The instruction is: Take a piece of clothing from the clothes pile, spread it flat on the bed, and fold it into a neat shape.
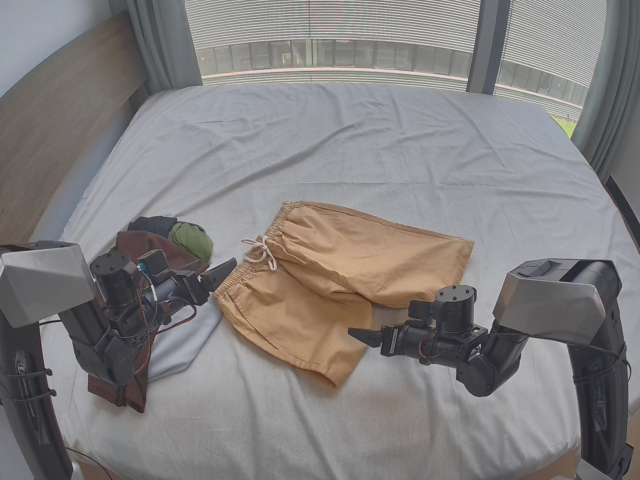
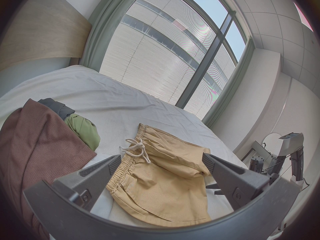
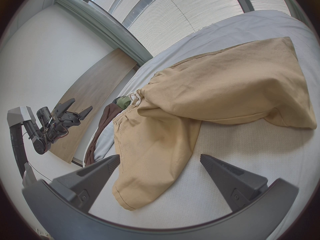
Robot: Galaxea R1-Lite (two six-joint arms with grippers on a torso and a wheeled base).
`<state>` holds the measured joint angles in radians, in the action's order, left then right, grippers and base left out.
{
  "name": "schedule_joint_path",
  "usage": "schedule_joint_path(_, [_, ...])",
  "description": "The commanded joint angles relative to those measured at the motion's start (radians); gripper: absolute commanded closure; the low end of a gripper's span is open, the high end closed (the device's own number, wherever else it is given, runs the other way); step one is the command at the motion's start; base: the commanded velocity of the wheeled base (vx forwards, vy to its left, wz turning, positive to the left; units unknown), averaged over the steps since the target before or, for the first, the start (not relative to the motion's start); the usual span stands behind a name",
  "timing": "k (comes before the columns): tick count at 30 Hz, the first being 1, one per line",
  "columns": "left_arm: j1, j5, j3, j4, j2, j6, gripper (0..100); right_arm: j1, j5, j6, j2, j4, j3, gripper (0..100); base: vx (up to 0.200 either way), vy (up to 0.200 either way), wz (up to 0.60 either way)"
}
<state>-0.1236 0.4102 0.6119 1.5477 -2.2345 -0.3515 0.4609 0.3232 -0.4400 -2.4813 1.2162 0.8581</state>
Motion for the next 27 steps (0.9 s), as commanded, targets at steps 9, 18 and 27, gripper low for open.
schedule_joint_path(9, [0.013, 0.002, -0.024, 0.002, 0.004, 0.046, 0, 0.009, -0.013, -0.002, -0.045, -0.015, 0.048, 0, 0.000, 0.000, 0.00])
schedule_joint_path(18, [0.012, 0.002, -0.027, 0.002, 0.007, 0.048, 0, 0.024, -0.029, -0.005, -0.065, -0.056, 0.095, 0, 0.000, 0.000, 0.00])
schedule_joint_path(27, [0.012, 0.001, -0.029, 0.002, 0.007, 0.048, 0, 0.042, -0.062, -0.011, -0.090, -0.063, 0.121, 0, 0.000, 0.000, 0.00])
